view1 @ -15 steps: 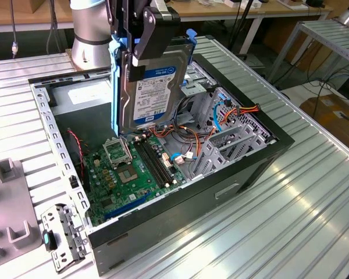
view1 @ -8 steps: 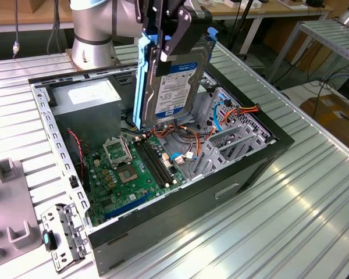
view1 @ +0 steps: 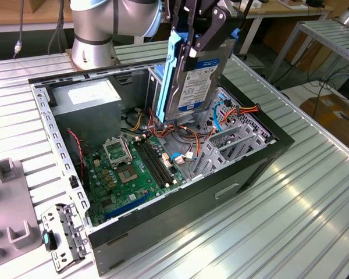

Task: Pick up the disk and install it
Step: 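Insert the disk into the insertion slot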

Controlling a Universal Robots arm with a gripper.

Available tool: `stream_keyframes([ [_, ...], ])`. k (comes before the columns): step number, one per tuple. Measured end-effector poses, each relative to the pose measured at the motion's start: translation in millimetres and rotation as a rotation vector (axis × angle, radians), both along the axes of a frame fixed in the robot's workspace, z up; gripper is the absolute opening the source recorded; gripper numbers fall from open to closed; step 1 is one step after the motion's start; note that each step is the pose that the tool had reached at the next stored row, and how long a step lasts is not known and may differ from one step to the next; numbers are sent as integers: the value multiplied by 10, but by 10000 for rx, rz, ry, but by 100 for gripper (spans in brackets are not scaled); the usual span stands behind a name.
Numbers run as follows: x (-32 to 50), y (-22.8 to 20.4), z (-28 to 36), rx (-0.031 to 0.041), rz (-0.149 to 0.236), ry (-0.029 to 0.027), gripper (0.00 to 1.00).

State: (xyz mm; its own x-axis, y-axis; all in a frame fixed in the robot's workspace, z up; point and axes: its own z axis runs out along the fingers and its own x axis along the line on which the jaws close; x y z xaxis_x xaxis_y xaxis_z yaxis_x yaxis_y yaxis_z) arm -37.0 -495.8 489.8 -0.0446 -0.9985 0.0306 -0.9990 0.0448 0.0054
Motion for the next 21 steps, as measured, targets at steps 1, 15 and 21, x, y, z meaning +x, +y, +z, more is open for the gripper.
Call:
stream_keyframes([
  [1,7,-2,-2,-2,0,0,37],
  [15,78,-261,-33,1,-13,0,37],
  [21,354,-264,-43,0,-19,0,37],
])
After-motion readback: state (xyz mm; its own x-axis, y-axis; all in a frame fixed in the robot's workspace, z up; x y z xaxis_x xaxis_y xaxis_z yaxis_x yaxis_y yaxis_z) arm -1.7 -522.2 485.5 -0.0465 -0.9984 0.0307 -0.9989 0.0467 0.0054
